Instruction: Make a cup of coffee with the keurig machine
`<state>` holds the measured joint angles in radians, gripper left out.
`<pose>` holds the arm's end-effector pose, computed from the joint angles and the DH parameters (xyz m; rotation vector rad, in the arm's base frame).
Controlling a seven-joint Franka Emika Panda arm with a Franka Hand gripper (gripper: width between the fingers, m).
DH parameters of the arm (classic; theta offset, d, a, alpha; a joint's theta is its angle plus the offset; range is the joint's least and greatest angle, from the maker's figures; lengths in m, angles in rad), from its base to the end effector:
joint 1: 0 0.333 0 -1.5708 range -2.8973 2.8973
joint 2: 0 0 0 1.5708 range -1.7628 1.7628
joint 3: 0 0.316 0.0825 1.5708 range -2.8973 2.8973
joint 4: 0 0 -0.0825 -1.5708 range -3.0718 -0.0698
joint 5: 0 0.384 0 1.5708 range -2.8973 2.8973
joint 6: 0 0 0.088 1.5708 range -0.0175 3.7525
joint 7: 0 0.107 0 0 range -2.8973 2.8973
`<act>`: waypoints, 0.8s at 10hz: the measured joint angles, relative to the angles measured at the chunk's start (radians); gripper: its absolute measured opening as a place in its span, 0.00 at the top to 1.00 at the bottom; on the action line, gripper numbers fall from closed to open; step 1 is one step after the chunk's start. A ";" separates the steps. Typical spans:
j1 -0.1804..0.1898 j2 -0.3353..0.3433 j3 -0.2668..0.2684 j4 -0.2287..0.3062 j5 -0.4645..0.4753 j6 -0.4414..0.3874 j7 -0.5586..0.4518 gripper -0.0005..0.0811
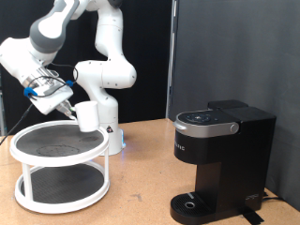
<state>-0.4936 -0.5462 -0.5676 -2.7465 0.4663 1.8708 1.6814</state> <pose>0.2009 -0.2512 0.3494 -0.3600 2.4823 0.8432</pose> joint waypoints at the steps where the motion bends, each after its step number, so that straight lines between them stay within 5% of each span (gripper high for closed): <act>1: -0.006 -0.015 0.000 0.005 0.000 -0.022 0.012 0.98; 5: 0.019 0.002 0.042 -0.011 0.067 0.007 0.089 0.98; 8: 0.086 0.008 0.138 -0.034 0.238 0.158 0.185 0.98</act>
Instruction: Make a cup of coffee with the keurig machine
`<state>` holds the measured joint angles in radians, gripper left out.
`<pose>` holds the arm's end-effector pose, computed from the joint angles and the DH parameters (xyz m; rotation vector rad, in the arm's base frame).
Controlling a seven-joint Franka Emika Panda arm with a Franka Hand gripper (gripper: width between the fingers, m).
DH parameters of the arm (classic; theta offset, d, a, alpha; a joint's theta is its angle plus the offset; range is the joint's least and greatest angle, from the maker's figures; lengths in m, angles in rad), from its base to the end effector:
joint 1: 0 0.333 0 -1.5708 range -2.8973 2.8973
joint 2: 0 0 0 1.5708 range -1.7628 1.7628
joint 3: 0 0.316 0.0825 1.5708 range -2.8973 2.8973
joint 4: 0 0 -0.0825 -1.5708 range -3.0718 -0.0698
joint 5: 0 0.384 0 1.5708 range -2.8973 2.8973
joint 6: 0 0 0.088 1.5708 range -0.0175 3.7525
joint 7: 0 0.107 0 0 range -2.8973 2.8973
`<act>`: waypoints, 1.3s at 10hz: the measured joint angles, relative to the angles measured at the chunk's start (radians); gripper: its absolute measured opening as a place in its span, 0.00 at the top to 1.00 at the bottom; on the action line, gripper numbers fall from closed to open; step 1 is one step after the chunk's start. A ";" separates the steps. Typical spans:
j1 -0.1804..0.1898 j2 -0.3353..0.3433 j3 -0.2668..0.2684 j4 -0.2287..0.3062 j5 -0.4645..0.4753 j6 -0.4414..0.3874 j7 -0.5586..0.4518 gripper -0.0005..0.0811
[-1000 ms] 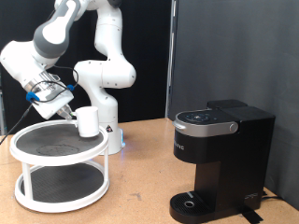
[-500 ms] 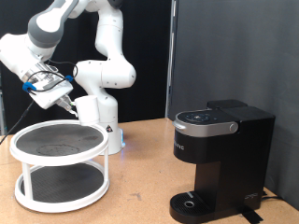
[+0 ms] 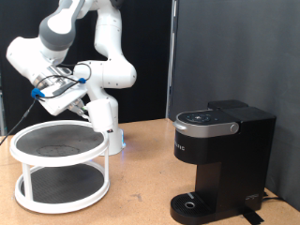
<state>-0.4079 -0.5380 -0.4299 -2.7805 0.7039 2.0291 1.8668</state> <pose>0.2598 -0.2116 0.3536 -0.1261 2.4690 0.8615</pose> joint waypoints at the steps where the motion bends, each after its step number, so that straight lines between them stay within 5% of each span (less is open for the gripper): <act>1: 0.023 0.005 0.035 0.000 0.040 0.046 0.022 0.98; 9: 0.207 0.097 0.222 0.033 0.261 0.267 0.019 0.98; 13: 0.206 0.104 0.223 0.021 0.237 0.254 0.032 0.98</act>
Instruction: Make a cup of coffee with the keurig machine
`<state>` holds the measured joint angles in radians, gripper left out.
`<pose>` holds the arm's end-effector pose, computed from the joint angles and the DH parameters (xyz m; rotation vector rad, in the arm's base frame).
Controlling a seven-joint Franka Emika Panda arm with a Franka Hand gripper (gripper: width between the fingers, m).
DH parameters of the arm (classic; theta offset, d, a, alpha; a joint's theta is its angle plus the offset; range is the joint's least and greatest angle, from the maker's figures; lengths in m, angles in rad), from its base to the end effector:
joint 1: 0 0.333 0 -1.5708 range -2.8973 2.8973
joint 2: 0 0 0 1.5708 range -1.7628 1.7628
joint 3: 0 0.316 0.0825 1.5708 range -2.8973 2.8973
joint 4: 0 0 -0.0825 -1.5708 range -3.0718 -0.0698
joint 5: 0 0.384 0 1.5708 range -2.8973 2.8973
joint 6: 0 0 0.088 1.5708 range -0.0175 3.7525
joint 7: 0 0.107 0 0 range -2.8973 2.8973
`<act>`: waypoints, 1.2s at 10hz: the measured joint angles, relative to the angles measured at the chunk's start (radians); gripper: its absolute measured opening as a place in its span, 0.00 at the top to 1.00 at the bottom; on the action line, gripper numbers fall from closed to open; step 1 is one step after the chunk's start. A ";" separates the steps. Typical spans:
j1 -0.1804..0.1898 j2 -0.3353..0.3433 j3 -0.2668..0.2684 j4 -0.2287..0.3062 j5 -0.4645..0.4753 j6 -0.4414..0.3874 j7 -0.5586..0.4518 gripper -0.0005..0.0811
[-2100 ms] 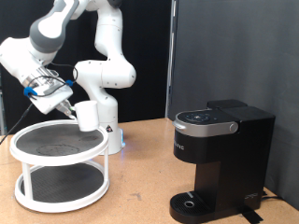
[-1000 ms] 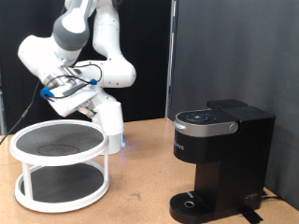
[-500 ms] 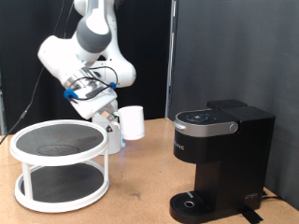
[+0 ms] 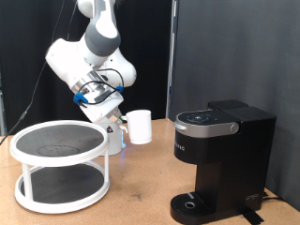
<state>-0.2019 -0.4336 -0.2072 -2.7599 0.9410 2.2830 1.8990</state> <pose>0.3473 -0.1236 0.3461 -0.2328 2.5160 0.7692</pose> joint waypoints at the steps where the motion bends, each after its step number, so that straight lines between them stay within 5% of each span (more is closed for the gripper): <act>1: 0.000 0.016 0.012 0.000 -0.034 0.004 0.032 0.98; 9: 0.011 0.301 0.160 0.086 -0.060 0.218 0.146 0.98; 12: 0.036 0.418 0.201 0.136 0.118 0.312 0.026 0.98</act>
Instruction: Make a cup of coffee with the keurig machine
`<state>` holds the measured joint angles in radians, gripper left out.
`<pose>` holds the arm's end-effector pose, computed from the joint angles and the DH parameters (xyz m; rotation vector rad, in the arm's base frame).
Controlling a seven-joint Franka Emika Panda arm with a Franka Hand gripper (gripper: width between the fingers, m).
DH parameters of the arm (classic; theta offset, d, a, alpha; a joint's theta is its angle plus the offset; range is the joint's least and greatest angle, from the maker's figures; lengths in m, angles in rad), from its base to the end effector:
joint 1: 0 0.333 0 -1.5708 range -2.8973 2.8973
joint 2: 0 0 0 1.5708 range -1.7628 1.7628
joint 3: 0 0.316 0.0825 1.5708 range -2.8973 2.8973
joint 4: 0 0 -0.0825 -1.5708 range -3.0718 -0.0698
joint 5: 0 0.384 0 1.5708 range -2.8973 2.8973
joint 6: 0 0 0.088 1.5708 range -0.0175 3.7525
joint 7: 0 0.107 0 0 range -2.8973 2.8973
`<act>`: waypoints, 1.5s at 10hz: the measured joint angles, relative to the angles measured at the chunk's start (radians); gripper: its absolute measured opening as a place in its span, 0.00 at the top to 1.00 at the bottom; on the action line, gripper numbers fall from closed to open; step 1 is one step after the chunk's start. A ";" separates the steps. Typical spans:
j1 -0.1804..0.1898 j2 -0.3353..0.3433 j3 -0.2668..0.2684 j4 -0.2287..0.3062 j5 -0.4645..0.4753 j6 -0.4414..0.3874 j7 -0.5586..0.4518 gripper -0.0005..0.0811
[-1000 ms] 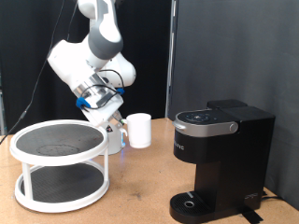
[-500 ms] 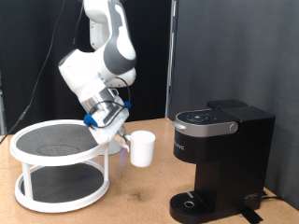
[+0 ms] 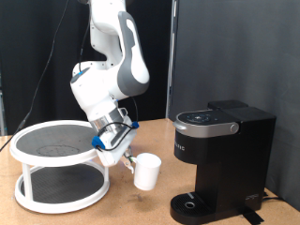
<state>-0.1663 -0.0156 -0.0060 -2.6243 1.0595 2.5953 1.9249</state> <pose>0.4125 -0.0891 0.2481 -0.1560 2.7519 0.5801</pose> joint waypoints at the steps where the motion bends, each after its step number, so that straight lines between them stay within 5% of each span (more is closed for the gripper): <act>1: 0.007 0.028 0.015 0.016 0.078 0.015 -0.063 0.98; 7: 0.052 0.119 0.131 0.063 0.391 0.089 -0.275 0.98; 15: 0.097 0.216 0.220 0.125 0.631 0.178 -0.417 0.98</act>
<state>-0.0692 0.1999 0.2140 -2.4991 1.6908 2.7734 1.5079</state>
